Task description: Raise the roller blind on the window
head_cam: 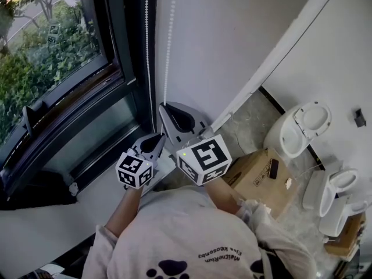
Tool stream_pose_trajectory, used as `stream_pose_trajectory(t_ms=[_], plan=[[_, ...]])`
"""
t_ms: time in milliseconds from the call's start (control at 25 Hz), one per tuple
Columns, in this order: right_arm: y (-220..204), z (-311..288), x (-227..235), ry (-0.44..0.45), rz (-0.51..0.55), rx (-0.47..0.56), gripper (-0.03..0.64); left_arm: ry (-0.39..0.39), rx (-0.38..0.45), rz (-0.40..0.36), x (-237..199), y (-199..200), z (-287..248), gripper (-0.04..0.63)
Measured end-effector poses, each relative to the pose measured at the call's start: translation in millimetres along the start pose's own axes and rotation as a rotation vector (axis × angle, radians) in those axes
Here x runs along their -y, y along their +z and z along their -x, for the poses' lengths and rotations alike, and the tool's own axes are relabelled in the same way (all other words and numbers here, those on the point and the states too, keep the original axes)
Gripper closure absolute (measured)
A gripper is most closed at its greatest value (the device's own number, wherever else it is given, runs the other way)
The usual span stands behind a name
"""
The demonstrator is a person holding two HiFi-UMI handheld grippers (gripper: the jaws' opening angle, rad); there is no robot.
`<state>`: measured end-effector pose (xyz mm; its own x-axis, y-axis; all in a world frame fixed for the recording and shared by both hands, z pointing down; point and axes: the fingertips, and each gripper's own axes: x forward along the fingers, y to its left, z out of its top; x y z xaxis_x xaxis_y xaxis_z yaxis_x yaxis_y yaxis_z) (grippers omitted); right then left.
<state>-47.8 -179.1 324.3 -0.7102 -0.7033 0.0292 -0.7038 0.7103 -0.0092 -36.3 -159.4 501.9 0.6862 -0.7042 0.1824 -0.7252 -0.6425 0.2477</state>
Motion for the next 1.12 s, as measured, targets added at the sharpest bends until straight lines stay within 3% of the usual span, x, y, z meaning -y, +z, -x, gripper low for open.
stream_pose_trajectory(t_ms=[360, 720, 960, 1000, 1080, 1120], plan=[[-42.0, 0.5, -3.1, -0.016, -0.009, -0.057, 0.607, 0.003, -0.071, 0.021, -4.9, -41.2, 0.7, 0.586], [-62.1, 3.8, -3.6, -0.023, -0.026, -0.076, 0.607, 0.012, -0.086, 0.069, -6.6, -60.7, 1.9, 0.586], [-61.7, 3.7, -3.2, -0.028, -0.035, -0.068, 0.607, 0.009, -0.077, 0.011, -3.4, -58.9, 4.6, 0.585], [-61.8, 3.8, -2.8, -0.029, -0.037, -0.068, 0.607, 0.007, -0.073, 0.006, -2.8, -58.6, 5.4, 0.574], [-62.0, 3.7, -2.3, -0.031, -0.039, -0.067, 0.607, -0.001, -0.06, 0.019, -1.6, -56.2, 7.2, 0.463], [-62.1, 3.6, -2.1, -0.032, -0.04, -0.066, 0.607, -0.006, -0.055, 0.03, -0.7, -53.6, 8.2, 0.463]])
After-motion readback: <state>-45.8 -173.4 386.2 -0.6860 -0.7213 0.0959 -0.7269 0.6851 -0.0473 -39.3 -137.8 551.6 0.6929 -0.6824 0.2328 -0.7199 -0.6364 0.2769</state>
